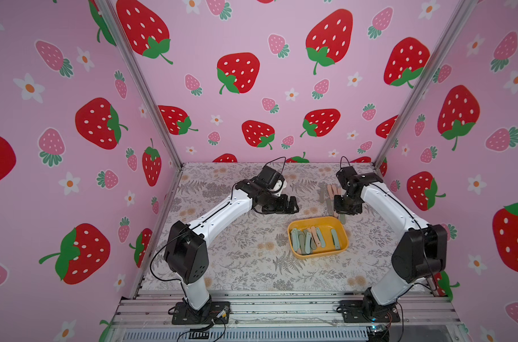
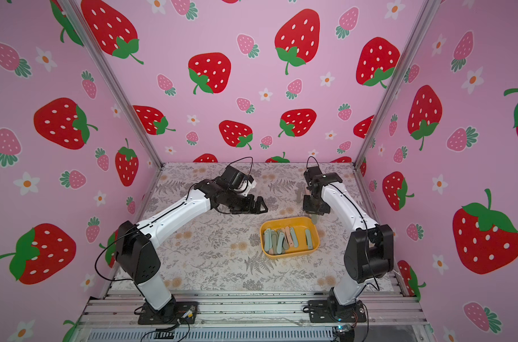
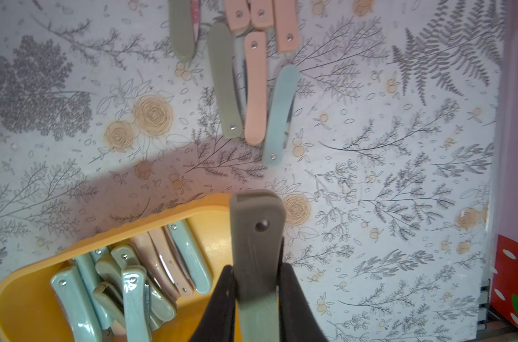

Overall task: Take the fruit knife out of the storage box
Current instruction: Place the fruit knife at the center of the board.

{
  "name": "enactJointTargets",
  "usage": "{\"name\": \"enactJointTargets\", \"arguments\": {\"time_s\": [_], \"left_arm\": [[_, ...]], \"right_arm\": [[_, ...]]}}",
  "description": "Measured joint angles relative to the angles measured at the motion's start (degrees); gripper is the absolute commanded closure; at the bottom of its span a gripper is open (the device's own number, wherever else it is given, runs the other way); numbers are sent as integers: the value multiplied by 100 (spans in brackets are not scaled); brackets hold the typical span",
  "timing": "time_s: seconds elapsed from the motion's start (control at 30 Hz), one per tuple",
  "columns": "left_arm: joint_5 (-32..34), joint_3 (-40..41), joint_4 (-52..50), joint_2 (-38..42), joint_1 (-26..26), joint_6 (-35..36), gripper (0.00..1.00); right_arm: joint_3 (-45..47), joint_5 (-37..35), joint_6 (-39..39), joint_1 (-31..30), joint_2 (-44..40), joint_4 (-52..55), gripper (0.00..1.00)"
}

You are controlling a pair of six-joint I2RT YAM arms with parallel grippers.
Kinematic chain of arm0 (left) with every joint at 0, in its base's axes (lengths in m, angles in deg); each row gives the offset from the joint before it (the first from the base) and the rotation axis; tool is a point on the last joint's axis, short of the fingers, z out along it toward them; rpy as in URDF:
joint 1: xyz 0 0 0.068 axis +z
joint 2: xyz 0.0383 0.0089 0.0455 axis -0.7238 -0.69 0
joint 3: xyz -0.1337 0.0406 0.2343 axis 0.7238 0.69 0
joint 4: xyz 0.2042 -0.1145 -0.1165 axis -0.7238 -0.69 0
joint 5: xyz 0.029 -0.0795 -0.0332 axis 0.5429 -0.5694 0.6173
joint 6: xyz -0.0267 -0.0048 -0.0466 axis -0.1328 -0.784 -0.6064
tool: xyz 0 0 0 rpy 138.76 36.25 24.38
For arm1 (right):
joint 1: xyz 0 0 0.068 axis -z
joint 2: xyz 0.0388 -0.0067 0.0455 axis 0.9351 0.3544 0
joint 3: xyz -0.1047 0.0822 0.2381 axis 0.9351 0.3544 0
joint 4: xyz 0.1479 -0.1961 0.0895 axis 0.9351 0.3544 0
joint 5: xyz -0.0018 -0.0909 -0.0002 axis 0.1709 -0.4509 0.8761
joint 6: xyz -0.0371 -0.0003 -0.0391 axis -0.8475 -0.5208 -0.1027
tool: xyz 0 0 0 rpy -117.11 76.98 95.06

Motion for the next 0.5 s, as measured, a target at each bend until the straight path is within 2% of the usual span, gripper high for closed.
{"name": "enactJointTargets", "arguments": {"time_s": [0.23, 0.5], "left_arm": [[-227, -728, 227, -765, -151, -31, 1], [-457, -1080, 376, -1349, -219, -138, 1]], "right_arm": [[-66, -149, -175, 629, 739, -212, 82], [-103, -354, -317, 907, 1821, -538, 82]]}}
